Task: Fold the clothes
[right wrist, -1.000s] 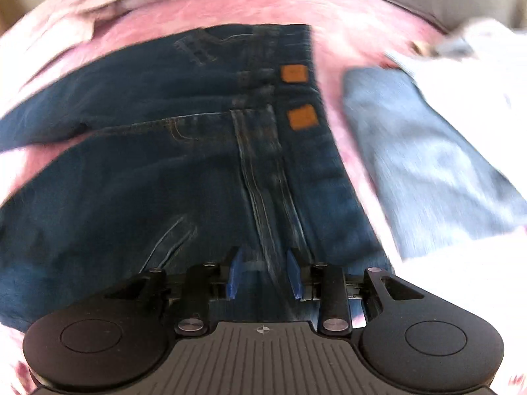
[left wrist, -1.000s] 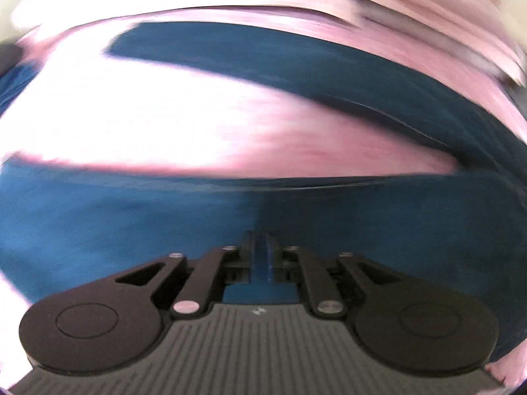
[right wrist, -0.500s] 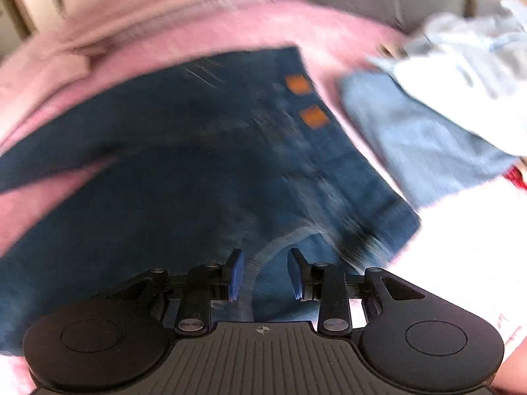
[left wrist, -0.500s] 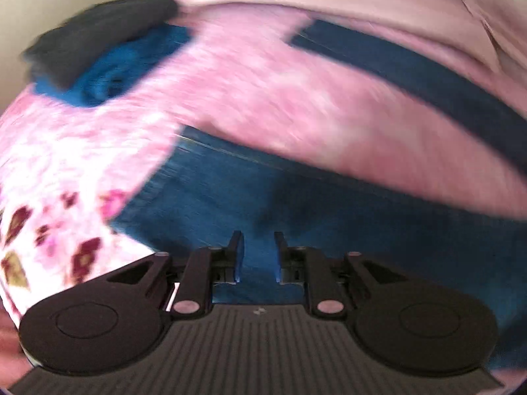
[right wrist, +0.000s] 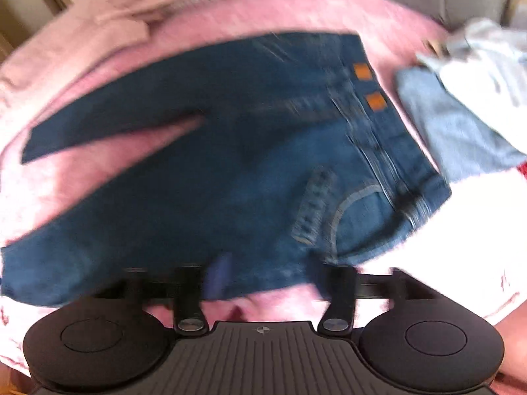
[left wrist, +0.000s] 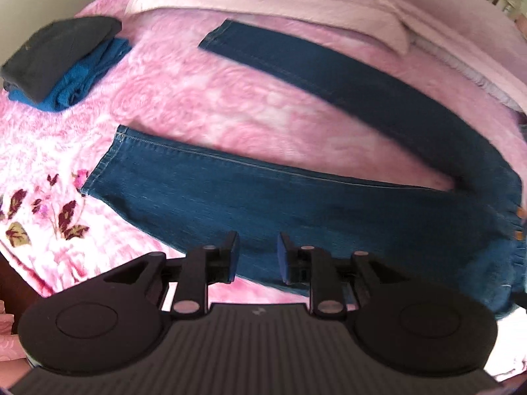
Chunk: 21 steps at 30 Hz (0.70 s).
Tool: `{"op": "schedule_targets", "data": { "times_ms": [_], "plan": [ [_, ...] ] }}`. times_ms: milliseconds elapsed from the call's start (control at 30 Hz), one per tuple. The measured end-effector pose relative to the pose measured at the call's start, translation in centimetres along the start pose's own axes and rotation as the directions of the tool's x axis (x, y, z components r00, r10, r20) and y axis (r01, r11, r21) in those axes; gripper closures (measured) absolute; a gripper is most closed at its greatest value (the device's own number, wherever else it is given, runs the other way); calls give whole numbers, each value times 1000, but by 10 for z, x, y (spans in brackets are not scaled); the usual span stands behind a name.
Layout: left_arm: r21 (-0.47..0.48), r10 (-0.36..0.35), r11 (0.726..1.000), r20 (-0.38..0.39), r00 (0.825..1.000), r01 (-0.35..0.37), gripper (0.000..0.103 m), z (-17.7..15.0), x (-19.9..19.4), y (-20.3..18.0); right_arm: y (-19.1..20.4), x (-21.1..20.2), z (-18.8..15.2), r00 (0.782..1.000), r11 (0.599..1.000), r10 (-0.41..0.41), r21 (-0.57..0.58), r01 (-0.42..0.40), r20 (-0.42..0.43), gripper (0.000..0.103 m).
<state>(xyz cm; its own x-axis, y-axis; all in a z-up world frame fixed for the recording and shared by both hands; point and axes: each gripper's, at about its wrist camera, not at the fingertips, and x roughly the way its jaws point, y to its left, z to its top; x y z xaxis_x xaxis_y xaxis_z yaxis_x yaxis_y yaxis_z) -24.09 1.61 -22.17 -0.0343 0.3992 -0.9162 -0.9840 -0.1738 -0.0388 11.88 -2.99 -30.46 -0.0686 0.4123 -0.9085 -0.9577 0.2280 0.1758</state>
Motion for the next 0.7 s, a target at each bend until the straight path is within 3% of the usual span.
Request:
{"op": "schedule_targets", "data": {
  "times_ms": [167, 467, 700],
  "plan": [
    [14, 18, 1000, 51, 999, -19, 77, -26, -50, -29, 10, -32, -9, 999, 996, 34, -83, -32, 24, 29],
    [88, 13, 996, 125, 992, -24, 75, -97, -137, -80, -35, -119, -80, 997, 984, 67, -167, -60, 37, 29],
    [145, -19, 989, 200, 980, -10, 72, -141, -201, -112, -56, -175, -106, 993, 981, 71, -187, -53, 90, 29]
  ]
}}
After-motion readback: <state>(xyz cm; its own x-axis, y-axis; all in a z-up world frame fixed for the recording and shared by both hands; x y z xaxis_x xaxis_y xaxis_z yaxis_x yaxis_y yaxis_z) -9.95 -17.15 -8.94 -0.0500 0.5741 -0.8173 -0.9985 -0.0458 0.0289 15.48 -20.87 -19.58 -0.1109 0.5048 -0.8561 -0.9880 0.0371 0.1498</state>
